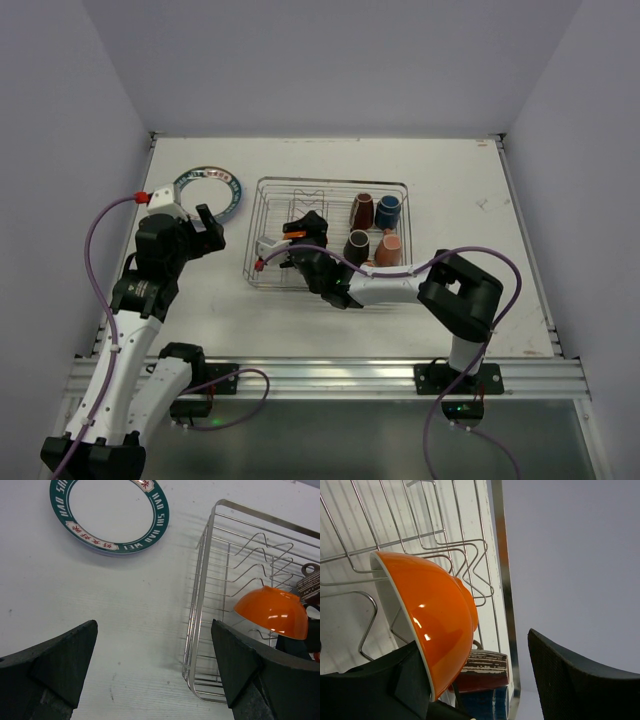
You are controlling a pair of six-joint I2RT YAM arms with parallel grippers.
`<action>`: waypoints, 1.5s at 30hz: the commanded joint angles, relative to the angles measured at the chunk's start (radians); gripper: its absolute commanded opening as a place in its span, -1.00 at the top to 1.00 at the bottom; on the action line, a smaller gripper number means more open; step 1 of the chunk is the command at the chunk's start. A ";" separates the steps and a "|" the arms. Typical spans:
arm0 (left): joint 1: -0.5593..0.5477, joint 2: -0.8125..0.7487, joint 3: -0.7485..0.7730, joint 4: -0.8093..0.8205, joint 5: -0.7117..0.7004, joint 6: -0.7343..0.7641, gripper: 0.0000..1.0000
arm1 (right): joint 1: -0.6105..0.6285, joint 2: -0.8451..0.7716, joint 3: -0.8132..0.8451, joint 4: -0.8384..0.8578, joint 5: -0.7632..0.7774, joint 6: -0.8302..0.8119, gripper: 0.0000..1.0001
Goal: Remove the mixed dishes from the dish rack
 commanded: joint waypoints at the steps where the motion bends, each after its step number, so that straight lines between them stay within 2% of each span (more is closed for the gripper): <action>1: -0.008 -0.008 -0.012 0.040 0.008 0.034 -1.00 | -0.016 -0.088 0.016 0.177 0.028 -0.027 -0.43; 13: -0.008 -0.007 -0.011 0.042 0.011 0.034 -1.00 | -0.017 -0.101 0.008 0.218 0.042 -0.077 -0.44; 38: -0.009 -0.010 -0.012 0.042 0.013 0.034 -1.00 | -0.016 -0.157 0.020 0.139 0.010 -0.028 -0.40; 41: -0.009 -0.010 -0.012 0.043 0.013 0.034 -1.00 | -0.019 -0.145 0.016 0.129 -0.004 -0.010 -0.28; 42: -0.009 -0.010 -0.012 0.042 0.013 0.034 -1.00 | -0.020 -0.141 0.014 0.117 -0.010 0.001 -0.12; 45: -0.009 -0.008 -0.011 0.040 0.013 0.035 -1.00 | -0.040 -0.118 0.005 0.080 -0.050 0.074 0.16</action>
